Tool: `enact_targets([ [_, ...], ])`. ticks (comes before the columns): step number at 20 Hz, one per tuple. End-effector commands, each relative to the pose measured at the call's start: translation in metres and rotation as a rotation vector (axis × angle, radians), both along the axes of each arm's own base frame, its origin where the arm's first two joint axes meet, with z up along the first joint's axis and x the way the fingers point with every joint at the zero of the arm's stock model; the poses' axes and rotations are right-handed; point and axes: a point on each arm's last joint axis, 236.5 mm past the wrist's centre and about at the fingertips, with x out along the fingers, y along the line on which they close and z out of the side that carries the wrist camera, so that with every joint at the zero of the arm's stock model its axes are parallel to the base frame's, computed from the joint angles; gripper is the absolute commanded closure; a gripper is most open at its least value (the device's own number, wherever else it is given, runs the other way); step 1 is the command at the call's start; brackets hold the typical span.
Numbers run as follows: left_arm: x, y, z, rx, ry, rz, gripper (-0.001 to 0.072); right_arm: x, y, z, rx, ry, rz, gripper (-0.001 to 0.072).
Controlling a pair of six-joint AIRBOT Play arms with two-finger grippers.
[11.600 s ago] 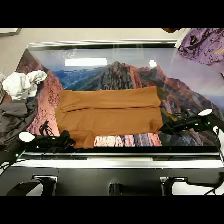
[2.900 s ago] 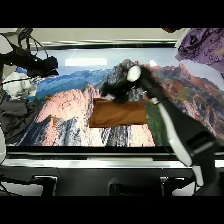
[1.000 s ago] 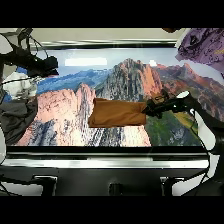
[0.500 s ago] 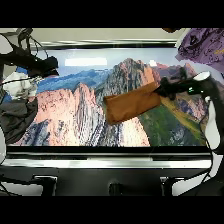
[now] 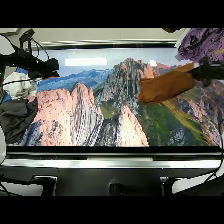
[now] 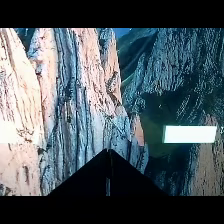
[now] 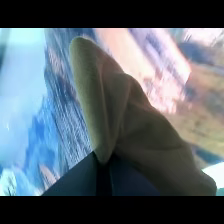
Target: Fold the clothes and pants, and hang the long-sleeved shirts on hangers.
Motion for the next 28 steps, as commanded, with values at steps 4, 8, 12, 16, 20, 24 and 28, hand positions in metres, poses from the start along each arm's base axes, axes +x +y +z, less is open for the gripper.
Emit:
enact_targets([
  [4, -0.004, 0.0, -0.002, 0.0, 0.018, 0.002, 0.0688, -0.03, -0.118, 0.027, 0.031, -0.024, -0.302, 0.0685],
  [8, -0.008, 0.0, -0.003, 0.004, 0.037, -0.003, 0.0688, -0.069, -0.171, 0.016, 0.024, 0.072, -0.464, 0.0684],
  [12, -0.008, 0.0, -0.003, 0.004, 0.037, -0.003, 0.0688, -0.112, -0.2, -0.002, -0.018, 0.195, -0.521, 0.0684],
  [16, -0.008, 0.0, -0.003, 0.004, 0.037, -0.003, 0.0688, -0.177, -0.219, -0.033, -0.095, 0.43, -0.538, 0.0682],
  [20, -0.008, 0.0, -0.004, 0.004, 0.037, -0.003, 0.0689, -0.234, -0.236, -0.047, -0.167, 0.574, -0.541, 0.0682],
  [24, -0.008, 0.0, -0.003, 0.004, 0.037, -0.002, 0.0689, -0.288, -0.242, -0.061, -0.2, 0.691, -0.582, 0.0682],
  [28, -0.008, 0.0, -0.004, 0.003, 0.038, -0.002, 0.0688, -0.333, -0.231, -0.082, -0.233, 0.828, -0.593, 0.0682],
])
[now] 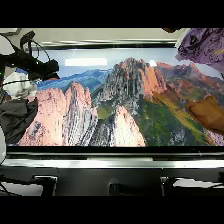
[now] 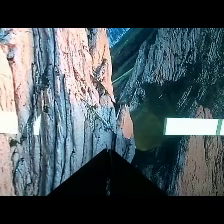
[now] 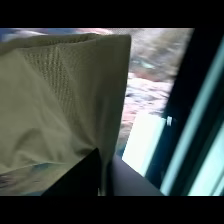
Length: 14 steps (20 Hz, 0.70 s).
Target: Fold the clothes and pants, and hang the long-sleeved shirts on hangers.
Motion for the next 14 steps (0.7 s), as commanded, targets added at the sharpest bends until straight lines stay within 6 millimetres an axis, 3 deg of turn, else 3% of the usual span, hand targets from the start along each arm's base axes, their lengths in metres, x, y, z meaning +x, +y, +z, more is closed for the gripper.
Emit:
enact_targets([
  [1, 0.0, -0.001, 0.0, 0.0, 0.0, -0.002, 0.0689, -0.041, 0.011, -0.02, 0.007, 0.125, -0.012, 0.0682],
  [5, -0.001, -0.005, 0.0, 0.0, 0.0, -0.01, 0.0688, -0.063, 0.033, -0.046, 0.051, 0.184, -0.013, 0.0682],
  [10, -0.002, -0.009, 0.0, 0.0, 0.0, -0.019, 0.0688, -0.107, 0.057, -0.072, 0.082, 0.329, -0.005, 0.0682],
  [14, -0.002, -0.01, 0.0, 0.0, 0.0, -0.021, 0.0688, -0.118, 0.065, -0.084, 0.083, 0.36, 0.002, 0.0682],
])
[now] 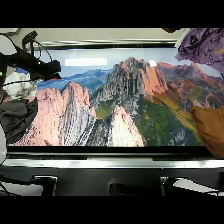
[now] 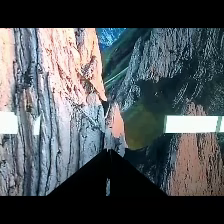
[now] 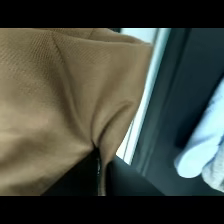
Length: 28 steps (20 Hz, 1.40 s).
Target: Fold the clothes and pants, and hang the long-sleeved shirts on hangers.
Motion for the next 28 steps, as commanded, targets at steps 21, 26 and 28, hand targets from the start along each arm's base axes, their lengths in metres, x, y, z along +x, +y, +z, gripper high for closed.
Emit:
enact_targets([
  [21, -0.003, 0.001, 0.009, 0.004, -0.023, -0.013, 0.0686, 0.275, 0.03, 0.19, -0.307, -0.907, 0.49, 0.0366],
  [26, -0.017, 0.008, 0.049, 0.035, -0.124, -0.044, 0.0688, 0.338, 0.273, 0.184, -0.092, -0.9, 1.112, 0.0682],
  [28, -0.031, 0.013, 0.062, 0.061, -0.154, -0.063, 0.0688, 0.321, 0.347, 0.17, -0.025, -0.815, 1.318, 0.0682],
])
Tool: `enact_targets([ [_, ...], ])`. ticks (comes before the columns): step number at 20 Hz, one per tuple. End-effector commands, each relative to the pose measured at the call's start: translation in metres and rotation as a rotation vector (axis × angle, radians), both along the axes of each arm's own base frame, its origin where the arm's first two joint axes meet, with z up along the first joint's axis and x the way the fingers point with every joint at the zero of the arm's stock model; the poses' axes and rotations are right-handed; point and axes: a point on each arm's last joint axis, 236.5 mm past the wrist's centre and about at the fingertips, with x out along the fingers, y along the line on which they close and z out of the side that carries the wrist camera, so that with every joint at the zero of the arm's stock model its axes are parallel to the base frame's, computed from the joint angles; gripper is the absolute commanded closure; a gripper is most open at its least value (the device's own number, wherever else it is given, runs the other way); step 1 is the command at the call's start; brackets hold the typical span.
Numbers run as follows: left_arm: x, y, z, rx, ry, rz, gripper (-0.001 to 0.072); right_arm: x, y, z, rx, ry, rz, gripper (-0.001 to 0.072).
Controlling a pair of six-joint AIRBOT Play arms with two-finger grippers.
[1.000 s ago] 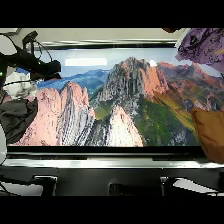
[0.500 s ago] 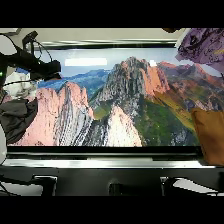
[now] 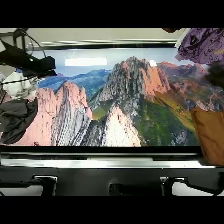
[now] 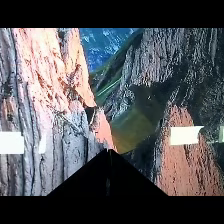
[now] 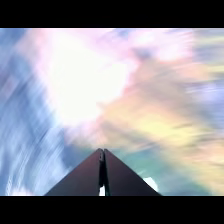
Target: Fold the clothes and pants, and hang the long-sleeved shirts on hangers.
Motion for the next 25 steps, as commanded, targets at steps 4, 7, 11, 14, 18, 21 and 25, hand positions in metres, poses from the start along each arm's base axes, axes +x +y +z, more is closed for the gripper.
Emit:
enact_targets([
  [4, -0.044, 0.013, 0.02, 0.082, -0.047, -0.02, 0.0688, -0.051, 0.21, -0.011, -0.215, 0.086, 0.554, 0.0682],
  [7, -0.053, 0.017, 0.031, 0.102, -0.075, -0.016, 0.0688, -0.064, 0.25, -0.008, -0.247, 0.057, 0.643, 0.0682],
  [11, -0.056, 0.02, 0.034, 0.11, -0.081, -0.011, 0.0686, -0.071, 0.262, -0.008, -0.242, 0.058, 0.67, 0.0681],
  [14, -0.055, 0.02, 0.032, 0.111, -0.075, -0.012, 0.0686, -0.07, 0.262, -0.009, -0.24, 0.059, 0.666, 0.0681],
  [18, -0.055, 0.02, 0.032, 0.111, -0.075, -0.011, 0.0686, -0.07, 0.262, -0.008, -0.24, 0.056, 0.665, 0.0681],
  [21, -0.055, 0.02, 0.032, 0.111, -0.075, -0.011, 0.0686, -0.07, 0.262, -0.008, -0.24, 0.056, 0.666, 0.0681],
  [25, -0.055, 0.02, 0.032, 0.111, -0.075, -0.012, 0.0686, -0.07, 0.262, -0.008, -0.24, 0.056, 0.665, 0.0681],
])
